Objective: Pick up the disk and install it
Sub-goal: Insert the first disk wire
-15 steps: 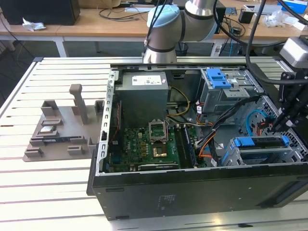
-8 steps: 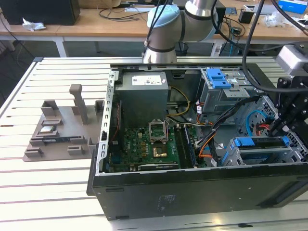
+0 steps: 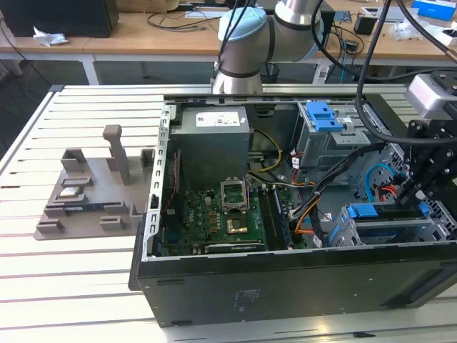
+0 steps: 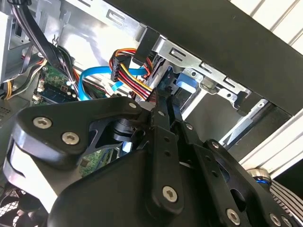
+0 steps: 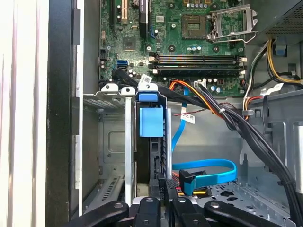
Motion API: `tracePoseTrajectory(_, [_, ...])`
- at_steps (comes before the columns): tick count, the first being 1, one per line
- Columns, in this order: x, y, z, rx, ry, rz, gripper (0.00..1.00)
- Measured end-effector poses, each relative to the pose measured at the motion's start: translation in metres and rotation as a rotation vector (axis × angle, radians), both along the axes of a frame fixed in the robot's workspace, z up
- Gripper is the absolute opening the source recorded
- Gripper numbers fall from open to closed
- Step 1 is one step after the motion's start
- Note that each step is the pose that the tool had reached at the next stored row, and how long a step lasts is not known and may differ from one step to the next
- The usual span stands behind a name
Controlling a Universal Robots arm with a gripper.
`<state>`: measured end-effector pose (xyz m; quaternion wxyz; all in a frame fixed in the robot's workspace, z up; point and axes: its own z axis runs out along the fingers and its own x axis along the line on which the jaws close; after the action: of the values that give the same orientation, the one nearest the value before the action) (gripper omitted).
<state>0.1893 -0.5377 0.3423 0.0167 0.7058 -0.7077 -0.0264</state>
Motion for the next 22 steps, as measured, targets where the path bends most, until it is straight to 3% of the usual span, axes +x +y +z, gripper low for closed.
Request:
tracePoseTrajectory(7, [0.0000, -0.0031, 0.0024, 0.0009, -0.0001, -0.002, 0.17])
tracePoseTrajectory(11, [0.0000, -0.0031, -0.0007, 0.0156, 0.0000, -0.002, 0.17])
tracePoseTrajectory(16, [0.0000, -0.0046, -0.0007, 0.0163, 0.0000, -0.002, 0.17])
tracePoseTrajectory(22, [0.0000, -0.0052, -0.0065, 0.0159, 0.0004, -0.002, 0.17])
